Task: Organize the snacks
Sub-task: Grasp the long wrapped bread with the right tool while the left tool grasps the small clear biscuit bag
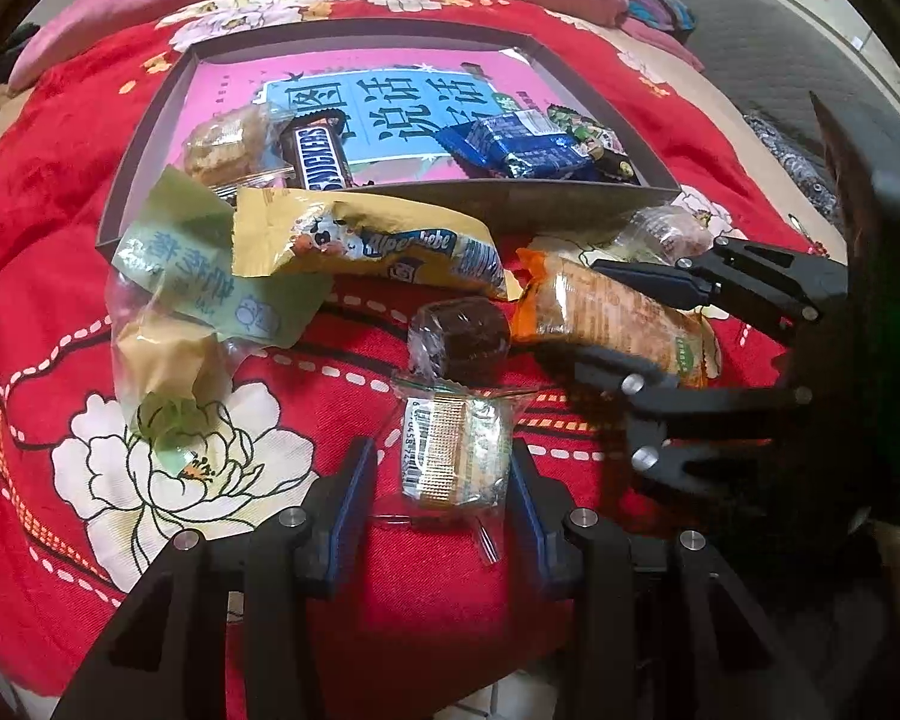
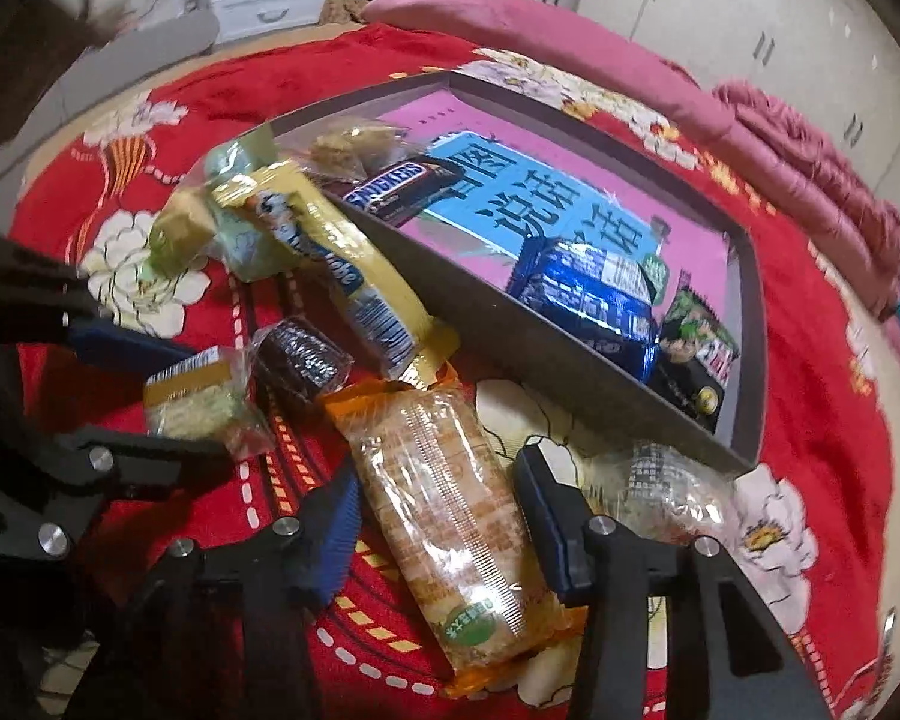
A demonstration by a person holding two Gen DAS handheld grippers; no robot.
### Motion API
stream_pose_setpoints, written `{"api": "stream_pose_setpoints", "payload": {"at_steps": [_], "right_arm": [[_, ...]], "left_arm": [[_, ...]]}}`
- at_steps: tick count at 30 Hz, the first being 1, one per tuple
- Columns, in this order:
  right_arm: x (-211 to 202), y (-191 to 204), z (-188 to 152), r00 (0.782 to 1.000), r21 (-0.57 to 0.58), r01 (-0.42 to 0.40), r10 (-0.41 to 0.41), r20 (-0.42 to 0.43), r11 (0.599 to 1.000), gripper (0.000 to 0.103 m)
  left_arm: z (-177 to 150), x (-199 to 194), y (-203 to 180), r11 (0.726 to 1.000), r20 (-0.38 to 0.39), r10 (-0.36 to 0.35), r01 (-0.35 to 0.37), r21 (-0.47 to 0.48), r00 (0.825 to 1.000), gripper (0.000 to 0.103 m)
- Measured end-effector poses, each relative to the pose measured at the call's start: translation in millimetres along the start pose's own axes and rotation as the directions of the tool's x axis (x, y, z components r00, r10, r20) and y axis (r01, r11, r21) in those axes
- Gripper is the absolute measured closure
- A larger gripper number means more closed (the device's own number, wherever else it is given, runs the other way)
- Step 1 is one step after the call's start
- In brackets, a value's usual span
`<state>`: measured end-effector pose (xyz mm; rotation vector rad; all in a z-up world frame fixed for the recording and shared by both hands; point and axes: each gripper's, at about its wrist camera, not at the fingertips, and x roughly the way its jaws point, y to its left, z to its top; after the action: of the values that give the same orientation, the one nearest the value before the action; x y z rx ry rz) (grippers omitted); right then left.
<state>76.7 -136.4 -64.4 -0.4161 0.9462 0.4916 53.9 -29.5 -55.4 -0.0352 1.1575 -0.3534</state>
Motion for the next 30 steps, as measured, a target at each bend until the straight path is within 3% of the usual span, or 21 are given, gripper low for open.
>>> {"api": "stream_pose_setpoints", "payload": {"at_steps": [1, 2, 5, 13, 30], "right_arm": [[-1.5, -2.3, 0.0, 1.0, 0.016, -0.015, 0.015, 0.004, 1.0, 0.06], [-3.8, -6.1, -0.5, 0.999, 0.041, -0.04, 0.039, 0.012, 0.998, 0.062], [-14.9, -17.0, -2.4, 0.99, 0.122, -0.13, 0.124, 0.061, 0.984, 0.065], [-42.3, -34.4, -8.8, 0.964, 0.248, -0.24, 0.201, 0.172, 0.938, 0.066], [-57.2, -47.3, -5.0, 0.95, 0.31, -0.248, 0.169, 0.262, 0.918, 0.066]], "left_arm": [[0.6, 0.3, -0.8, 1.0, 0.001, 0.002, -0.002, 0.001, 1.0, 0.06], [1.0, 0.1, -1.5, 1.0, 0.005, 0.004, -0.004, 0.003, 1.0, 0.068], [2.8, 1.6, -2.9, 1.0, 0.005, 0.003, -0.003, 0.004, 1.0, 0.068], [2.7, -9.9, -4.7, 1.0, 0.049, -0.02, 0.019, 0.019, 0.999, 0.068], [8.2, -51.5, 3.0, 0.998, 0.233, -0.045, 0.052, -0.022, 0.972, 0.068]]}}
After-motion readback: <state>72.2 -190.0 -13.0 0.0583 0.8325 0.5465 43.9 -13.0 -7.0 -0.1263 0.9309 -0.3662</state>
